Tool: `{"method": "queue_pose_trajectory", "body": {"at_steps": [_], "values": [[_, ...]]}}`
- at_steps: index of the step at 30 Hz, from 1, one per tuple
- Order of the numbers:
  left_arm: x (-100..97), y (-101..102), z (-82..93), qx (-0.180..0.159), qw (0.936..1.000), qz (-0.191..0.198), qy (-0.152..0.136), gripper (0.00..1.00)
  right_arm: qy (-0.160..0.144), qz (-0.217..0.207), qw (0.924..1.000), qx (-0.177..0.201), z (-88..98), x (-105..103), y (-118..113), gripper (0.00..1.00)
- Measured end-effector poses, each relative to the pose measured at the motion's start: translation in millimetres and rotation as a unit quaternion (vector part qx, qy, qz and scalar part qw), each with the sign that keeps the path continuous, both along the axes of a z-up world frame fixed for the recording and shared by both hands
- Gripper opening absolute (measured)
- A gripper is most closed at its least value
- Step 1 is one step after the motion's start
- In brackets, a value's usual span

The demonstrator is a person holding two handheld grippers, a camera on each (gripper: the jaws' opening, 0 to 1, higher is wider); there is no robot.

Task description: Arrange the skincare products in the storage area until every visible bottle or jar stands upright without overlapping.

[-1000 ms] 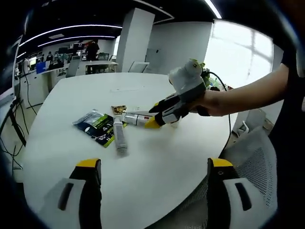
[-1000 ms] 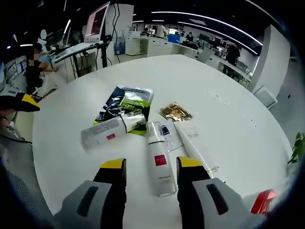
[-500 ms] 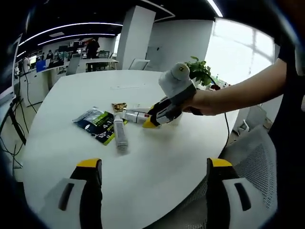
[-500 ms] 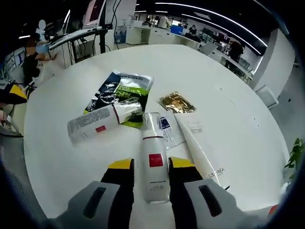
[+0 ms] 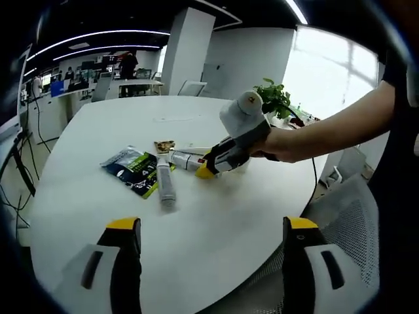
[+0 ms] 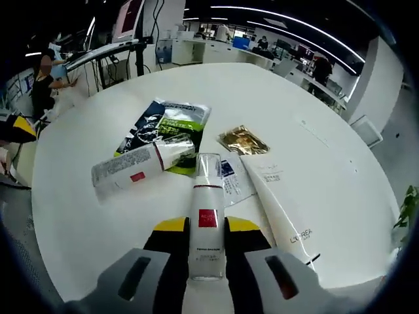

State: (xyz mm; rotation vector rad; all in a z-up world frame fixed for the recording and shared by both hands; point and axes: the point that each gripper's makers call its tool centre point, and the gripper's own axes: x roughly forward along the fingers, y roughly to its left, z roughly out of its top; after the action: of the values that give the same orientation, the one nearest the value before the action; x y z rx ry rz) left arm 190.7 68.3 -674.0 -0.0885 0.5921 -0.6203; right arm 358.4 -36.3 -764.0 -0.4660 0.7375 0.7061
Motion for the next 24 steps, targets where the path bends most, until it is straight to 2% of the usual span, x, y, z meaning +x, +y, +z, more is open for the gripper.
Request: {"method": "queue_pose_trajectory", "body": {"at_steps": [1, 10, 20, 24], "values": [[0.6, 0.8, 0.9, -0.005, 1.0, 0.003, 0.0, 0.81, -0.001, -0.005, 0.9999, 0.014, 3.0, 0.4, 1.8, 0.19], [2.5, -1.2, 10.7, -0.026, 0.9996, 0.012, -0.004, 0.81, -0.026, 0.018, 0.9981, 0.052, 35.1, -15.6, 13.1, 0.19], [6.9, -9.2, 37.2, -0.073, 0.997, 0.023, -0.014, 0.81, -0.048, 0.031, 0.9934, 0.099, 69.9, -44.2, 20.8, 0.19], [10.8, -8.9, 48.9, -0.086, 0.9958, 0.024, -0.021, 0.81, -0.062, 0.039, 0.989, 0.129, 88.3, -55.1, 25.7, 0.19]]}}
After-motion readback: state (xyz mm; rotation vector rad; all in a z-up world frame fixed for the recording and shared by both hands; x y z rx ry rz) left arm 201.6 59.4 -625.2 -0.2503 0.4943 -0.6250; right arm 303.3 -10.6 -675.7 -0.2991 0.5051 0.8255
